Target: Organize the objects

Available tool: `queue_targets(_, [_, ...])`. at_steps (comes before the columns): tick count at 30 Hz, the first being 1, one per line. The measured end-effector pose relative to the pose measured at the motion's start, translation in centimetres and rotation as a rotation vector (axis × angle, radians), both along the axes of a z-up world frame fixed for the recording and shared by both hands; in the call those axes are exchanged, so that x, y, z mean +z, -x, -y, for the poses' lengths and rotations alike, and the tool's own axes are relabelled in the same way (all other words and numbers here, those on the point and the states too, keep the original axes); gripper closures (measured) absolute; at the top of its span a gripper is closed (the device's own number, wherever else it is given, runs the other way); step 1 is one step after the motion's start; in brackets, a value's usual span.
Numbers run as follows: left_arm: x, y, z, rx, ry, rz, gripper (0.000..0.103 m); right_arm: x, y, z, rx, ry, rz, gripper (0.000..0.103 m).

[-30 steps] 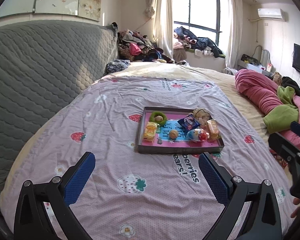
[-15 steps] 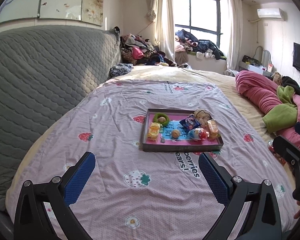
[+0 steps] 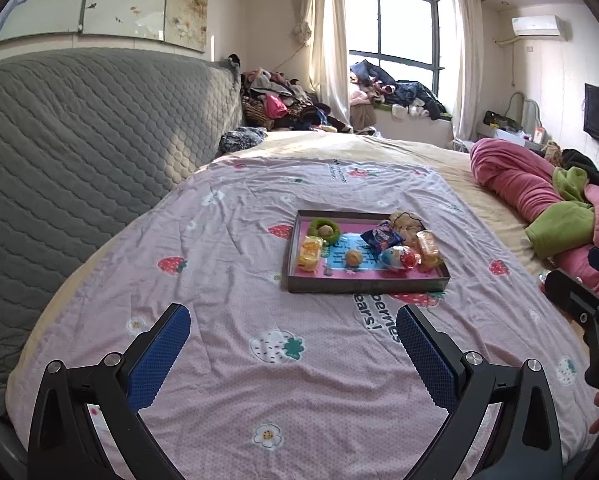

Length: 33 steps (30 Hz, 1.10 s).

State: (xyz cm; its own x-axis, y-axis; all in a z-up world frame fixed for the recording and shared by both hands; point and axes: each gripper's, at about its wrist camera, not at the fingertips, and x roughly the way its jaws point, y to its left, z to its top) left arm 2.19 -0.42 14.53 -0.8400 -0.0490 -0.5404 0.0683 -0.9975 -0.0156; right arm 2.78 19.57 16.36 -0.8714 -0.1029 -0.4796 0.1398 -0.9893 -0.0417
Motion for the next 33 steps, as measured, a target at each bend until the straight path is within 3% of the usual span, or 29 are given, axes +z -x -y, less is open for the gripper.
queue_targets(14, [-5.2, 1.7, 0.0, -0.005, -0.009, 0.065, 0.0, -4.6, 1.3, 0.3, 0.001, -0.001, 0.069, 0.001])
queue_targets(33, [-9.0, 2.9, -0.4, -0.002, 0.029, 0.104, 0.0, -8.8, 2.6, -0.7, -0.023, 0.01, 0.137, 0.001])
